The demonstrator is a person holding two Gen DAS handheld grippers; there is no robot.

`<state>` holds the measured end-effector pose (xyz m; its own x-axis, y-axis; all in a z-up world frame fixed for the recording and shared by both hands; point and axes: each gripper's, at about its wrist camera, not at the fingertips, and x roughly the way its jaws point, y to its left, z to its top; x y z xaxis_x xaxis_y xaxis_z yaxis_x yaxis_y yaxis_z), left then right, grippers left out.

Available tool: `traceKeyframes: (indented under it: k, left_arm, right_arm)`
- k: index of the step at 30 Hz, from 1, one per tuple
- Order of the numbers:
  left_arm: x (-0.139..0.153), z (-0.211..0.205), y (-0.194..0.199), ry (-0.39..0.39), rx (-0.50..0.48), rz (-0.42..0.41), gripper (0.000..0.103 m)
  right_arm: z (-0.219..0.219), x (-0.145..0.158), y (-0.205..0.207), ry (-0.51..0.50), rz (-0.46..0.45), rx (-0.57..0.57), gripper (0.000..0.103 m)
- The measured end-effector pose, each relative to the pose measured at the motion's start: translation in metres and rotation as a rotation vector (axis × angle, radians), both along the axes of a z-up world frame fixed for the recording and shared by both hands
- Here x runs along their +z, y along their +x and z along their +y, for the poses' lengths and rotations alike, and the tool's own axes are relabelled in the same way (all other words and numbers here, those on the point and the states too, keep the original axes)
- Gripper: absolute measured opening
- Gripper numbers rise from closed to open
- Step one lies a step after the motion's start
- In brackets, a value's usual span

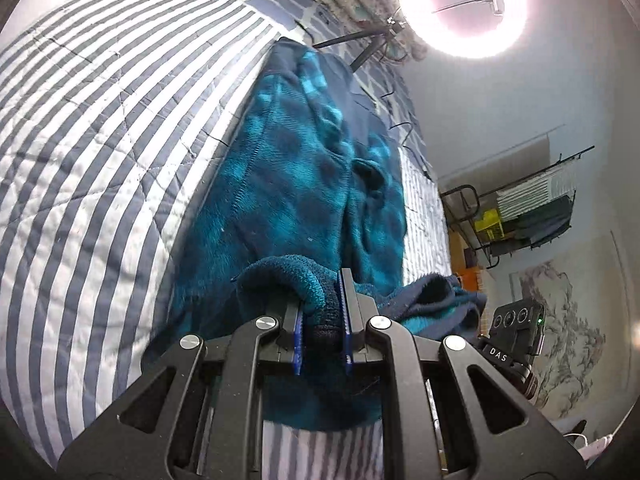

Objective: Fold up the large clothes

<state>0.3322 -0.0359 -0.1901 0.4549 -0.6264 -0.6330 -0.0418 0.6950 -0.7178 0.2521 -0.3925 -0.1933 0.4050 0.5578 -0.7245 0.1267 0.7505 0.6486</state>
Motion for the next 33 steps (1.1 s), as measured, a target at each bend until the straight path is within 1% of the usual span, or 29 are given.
traceKeyframes:
  k: [2,5,8,10,12,14,16,17,21,23,24,25,26,27,29,30,31,32,33]
  left_arm:
    - [-0.010,0.000,0.006,0.003,0.001,0.010,0.012]
    - [-0.021,-0.001,0.014,-0.007,-0.001,0.026,0.013]
    - [-0.026,-0.002,0.021,-0.030,-0.005,0.043,0.013]
    - [-0.026,-0.003,0.027,-0.042,-0.014,0.065,0.016]
    - [-0.027,-0.002,0.031,-0.072,-0.018,0.093,0.016]
    - [-0.027,0.003,0.035,-0.127,-0.022,0.109,0.019]
    - [-0.026,0.006,0.037,-0.172,-0.020,0.126,0.027]
    - [-0.026,0.008,0.038,-0.196,-0.015,0.131,0.028]
    - [-0.023,0.014,0.039,-0.224,0.000,0.145,0.029]
    - [-0.022,0.015,0.039,-0.226,-0.001,0.146,0.029]
    - [-0.022,0.015,0.039,-0.229,-0.003,0.148,0.029]
    - [-0.022,0.016,0.039,-0.232,-0.003,0.149,0.032]
    - [-0.021,0.017,0.039,-0.244,-0.003,0.155,0.034]
    - [-0.021,0.019,0.039,-0.262,0.002,0.158,0.036]
    - [-0.016,0.022,0.041,-0.261,0.007,0.155,0.036]
    - [-0.012,0.023,0.042,-0.250,0.001,0.142,0.036]
    - [-0.007,0.024,0.043,-0.237,0.002,0.124,0.036]
    - [-0.001,0.027,0.043,-0.219,0.013,0.102,0.040]
    - [0.005,0.031,0.043,-0.212,0.027,0.084,0.048]
  right_arm:
    - [-0.001,-0.009,0.006,0.005,0.015,-0.003,0.012]
    - [-0.004,-0.025,0.012,0.041,0.028,0.000,0.012]
    - [-0.012,-0.029,0.012,0.098,0.022,-0.005,0.014]
    - [-0.018,-0.029,0.012,0.134,0.031,-0.006,0.017]
    - [-0.023,-0.028,0.011,0.172,0.047,-0.010,0.019]
    - [-0.031,-0.027,0.009,0.219,0.060,-0.021,0.021]
    - [-0.036,-0.025,0.006,0.258,0.061,-0.035,0.022]
    - [-0.039,-0.026,0.005,0.280,0.061,-0.041,0.023]
    - [-0.048,-0.028,0.001,0.348,0.075,-0.066,0.026]
    - [-0.056,-0.028,-0.003,0.407,0.082,-0.092,0.034]
    - [-0.059,-0.028,-0.004,0.429,0.080,-0.102,0.049]
    - [-0.064,-0.026,-0.005,0.455,0.068,-0.127,0.070]
    - [-0.072,-0.023,-0.008,0.470,0.049,-0.152,0.078]
    - [-0.078,-0.018,-0.010,0.467,0.031,-0.177,0.082]
    - [-0.090,-0.006,-0.014,0.466,-0.020,-0.193,0.080]
    - [-0.091,0.001,-0.014,0.446,-0.039,-0.179,0.076]
    - [-0.087,0.015,-0.014,0.394,-0.077,-0.139,0.066]
    - [-0.080,0.026,-0.014,0.348,-0.105,-0.100,0.060]
    - [-0.069,0.038,-0.013,0.286,-0.129,-0.045,0.049]
